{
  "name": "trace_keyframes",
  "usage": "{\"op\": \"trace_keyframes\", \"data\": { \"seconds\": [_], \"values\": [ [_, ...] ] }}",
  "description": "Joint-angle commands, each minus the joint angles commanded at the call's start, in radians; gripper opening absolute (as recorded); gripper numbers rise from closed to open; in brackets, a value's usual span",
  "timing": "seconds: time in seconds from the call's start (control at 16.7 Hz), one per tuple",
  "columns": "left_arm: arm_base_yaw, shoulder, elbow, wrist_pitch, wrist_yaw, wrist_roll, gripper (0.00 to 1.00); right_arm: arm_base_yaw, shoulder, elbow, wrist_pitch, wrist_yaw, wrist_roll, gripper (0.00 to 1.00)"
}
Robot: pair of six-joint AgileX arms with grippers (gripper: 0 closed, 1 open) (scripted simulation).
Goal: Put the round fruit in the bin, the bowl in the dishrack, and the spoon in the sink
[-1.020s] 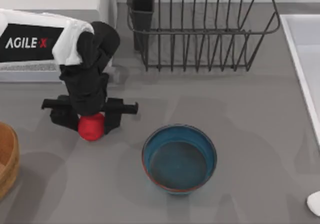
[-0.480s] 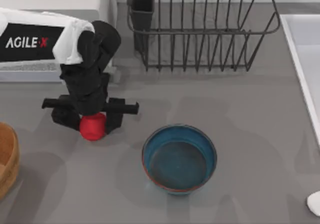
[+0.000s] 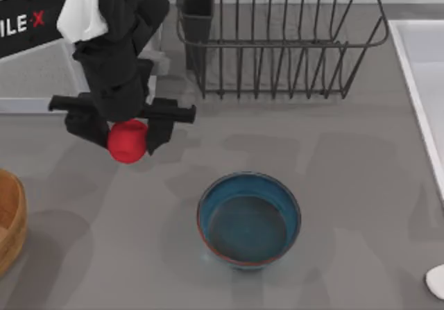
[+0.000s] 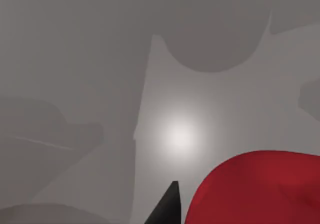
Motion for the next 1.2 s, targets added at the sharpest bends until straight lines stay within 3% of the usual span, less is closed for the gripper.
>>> {"op": "trace_keyframes", "data": {
  "seconds": [0.24, 0.6, 0.84, 1.2],
  "values": [
    [0.023, -0.016, 0.061, -0.094, 0.002, -0.020, 0.00, 0.000, 0.000, 0.000, 0.000, 0.000, 0.000, 1.00],
    [0.017, -0.023, 0.046, -0.099, 0.002, -0.008, 0.00, 0.000, 0.000, 0.000, 0.000, 0.000, 0.000, 1.00],
    [0.035, -0.135, -0.067, -0.140, -0.016, 0.075, 0.00, 0.000, 0.000, 0.000, 0.000, 0.000, 0.000, 1.00],
    [0.207, -0.409, -0.279, -0.181, -0.105, 0.198, 0.00, 0.000, 0.000, 0.000, 0.000, 0.000, 0.000, 1.00]
  ]
}}
